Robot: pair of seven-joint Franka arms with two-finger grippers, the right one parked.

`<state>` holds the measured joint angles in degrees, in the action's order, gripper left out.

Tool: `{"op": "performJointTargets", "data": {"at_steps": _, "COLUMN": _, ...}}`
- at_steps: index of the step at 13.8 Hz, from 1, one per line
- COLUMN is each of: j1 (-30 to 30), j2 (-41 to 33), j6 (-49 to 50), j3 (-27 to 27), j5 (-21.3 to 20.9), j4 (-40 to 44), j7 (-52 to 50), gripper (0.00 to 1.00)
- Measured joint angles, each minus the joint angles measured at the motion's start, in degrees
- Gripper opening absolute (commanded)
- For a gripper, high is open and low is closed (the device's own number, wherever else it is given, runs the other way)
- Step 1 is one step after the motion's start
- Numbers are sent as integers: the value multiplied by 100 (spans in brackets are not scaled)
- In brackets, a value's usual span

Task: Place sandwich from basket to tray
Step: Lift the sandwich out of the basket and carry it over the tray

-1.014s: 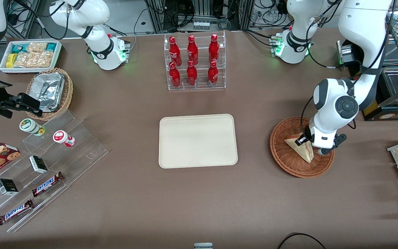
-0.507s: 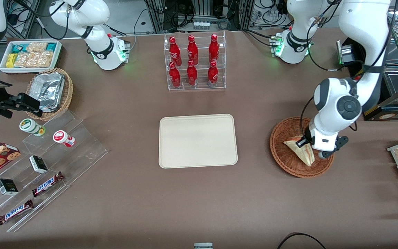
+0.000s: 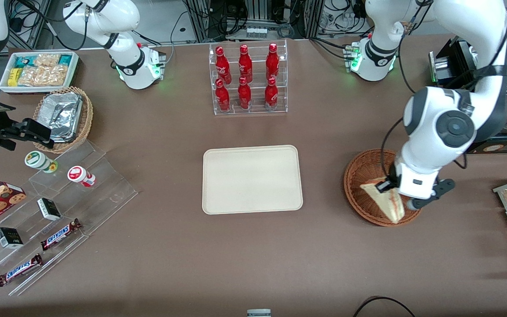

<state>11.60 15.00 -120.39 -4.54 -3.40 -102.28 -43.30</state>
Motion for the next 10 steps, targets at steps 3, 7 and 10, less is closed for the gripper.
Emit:
{"op": "performJointTargets", "data": {"at_steps": 3, "j1": 636, "j2": 123, "j6": 89, "j3": -26, "j5": -1, "j4": 248, "j7": -13, "gripper": 2}}
{"op": "performJointTargets", "data": {"at_steps": 7, "j1": 1362, "j2": 533, "j6": 299, "j3": -34, "j5": -2, "j4": 715, "j7": -39, "gripper": 0}}
{"op": "performJointTargets", "data": {"at_steps": 10, "j1": 1815, "j2": 821, "j6": 344, "j3": -35, "j5": -1, "j4": 918, "j7": -39, "gripper": 0}}
